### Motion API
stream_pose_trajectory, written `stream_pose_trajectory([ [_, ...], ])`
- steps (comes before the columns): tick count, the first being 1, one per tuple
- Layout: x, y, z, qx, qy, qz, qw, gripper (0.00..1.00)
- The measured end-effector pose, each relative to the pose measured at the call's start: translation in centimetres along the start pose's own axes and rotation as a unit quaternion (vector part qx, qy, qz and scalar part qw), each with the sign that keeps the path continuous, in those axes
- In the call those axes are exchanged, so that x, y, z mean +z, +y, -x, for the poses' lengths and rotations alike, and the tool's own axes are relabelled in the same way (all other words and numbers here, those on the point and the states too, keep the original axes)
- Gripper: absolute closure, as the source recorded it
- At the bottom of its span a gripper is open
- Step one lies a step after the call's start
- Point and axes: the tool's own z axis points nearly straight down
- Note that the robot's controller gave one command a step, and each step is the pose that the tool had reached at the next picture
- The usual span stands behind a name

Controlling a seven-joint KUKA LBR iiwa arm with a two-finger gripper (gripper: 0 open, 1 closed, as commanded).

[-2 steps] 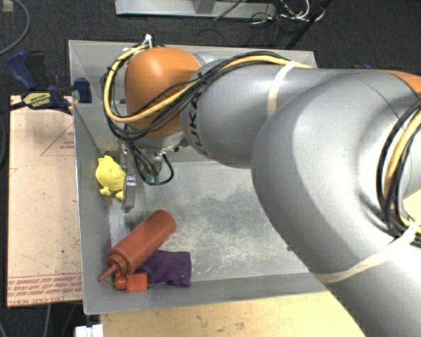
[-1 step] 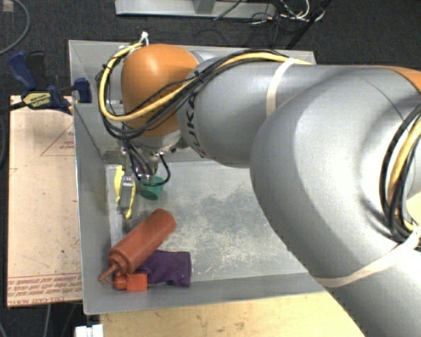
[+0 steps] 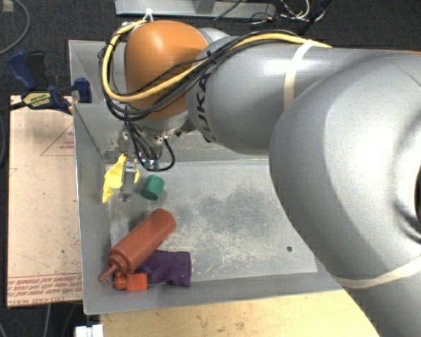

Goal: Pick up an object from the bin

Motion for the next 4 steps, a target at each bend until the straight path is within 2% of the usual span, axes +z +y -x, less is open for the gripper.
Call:
stream_pose_trajectory([
  [1, 7.5, 0.2, -0.5, 0.091, 0.0024, 0.000, 0.9958, 0.00],
  [2, 8.2, -5.1, 1.3, 0.041, -0.0044, 0.002, 0.9991, 1.00],
  [4, 7.8, -5.1, 1.2, 0.042, -0.0028, 0.002, 0.9991, 1.00],
])
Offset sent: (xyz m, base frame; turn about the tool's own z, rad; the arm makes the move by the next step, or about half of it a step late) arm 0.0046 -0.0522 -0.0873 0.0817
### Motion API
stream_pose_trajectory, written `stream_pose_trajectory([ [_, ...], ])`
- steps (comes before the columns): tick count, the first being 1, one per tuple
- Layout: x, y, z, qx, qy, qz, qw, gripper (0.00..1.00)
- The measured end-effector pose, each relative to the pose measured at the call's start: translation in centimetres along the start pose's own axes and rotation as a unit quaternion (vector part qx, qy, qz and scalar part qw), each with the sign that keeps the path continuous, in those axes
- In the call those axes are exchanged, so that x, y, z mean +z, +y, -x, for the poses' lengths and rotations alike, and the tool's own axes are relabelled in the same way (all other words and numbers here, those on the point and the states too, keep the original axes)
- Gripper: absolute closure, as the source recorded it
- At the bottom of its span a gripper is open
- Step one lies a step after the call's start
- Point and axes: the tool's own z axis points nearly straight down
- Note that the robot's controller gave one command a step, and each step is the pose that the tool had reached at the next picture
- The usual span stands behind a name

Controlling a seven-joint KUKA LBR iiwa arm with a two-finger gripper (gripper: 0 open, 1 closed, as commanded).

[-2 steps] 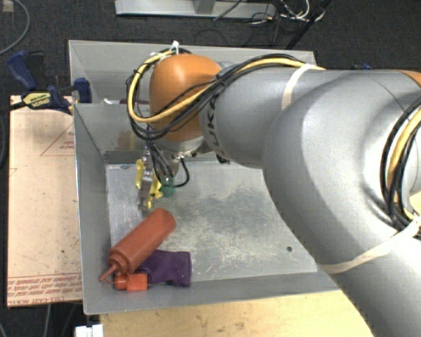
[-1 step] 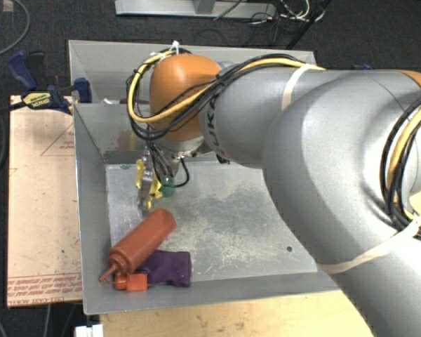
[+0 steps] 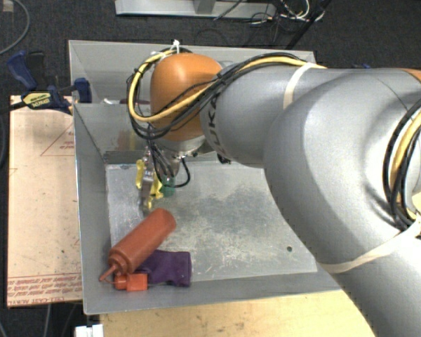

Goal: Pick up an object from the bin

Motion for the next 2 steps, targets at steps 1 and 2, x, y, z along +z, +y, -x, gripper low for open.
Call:
stream_pose_trajectory([
  [1, -1.7, -0.1, -0.2, 0.000, 0.0026, -0.001, 1.0000, 1.00],
  [2, -3.3, 0.0, 0.1, 0.000, -0.0008, 0.001, 1.0000, 1.00],
])
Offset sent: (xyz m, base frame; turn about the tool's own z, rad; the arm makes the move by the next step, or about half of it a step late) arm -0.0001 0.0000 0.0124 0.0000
